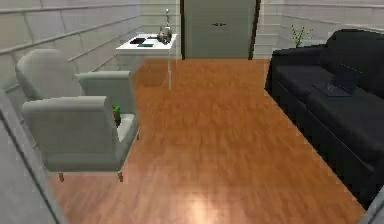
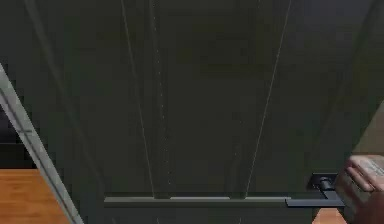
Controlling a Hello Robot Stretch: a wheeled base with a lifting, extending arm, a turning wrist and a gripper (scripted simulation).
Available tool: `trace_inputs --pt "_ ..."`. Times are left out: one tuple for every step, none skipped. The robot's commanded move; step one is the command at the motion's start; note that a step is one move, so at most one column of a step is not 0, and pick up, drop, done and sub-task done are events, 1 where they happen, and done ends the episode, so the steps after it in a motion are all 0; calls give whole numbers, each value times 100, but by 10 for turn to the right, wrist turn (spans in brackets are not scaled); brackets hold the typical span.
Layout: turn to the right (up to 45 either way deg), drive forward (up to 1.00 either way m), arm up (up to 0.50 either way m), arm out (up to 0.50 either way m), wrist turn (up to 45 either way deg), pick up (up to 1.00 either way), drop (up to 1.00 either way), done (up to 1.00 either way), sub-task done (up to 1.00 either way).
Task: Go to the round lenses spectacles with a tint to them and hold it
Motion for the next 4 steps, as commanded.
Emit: trace_inputs --pt "-450 0 0 0 0 0 0 0 0" --pt "-450 0 0 0 0 0 0 0 0" --pt "-450 0 0 0 0 0 0 0 0" --pt "-450 0 0 0 0 0 0 0 0"
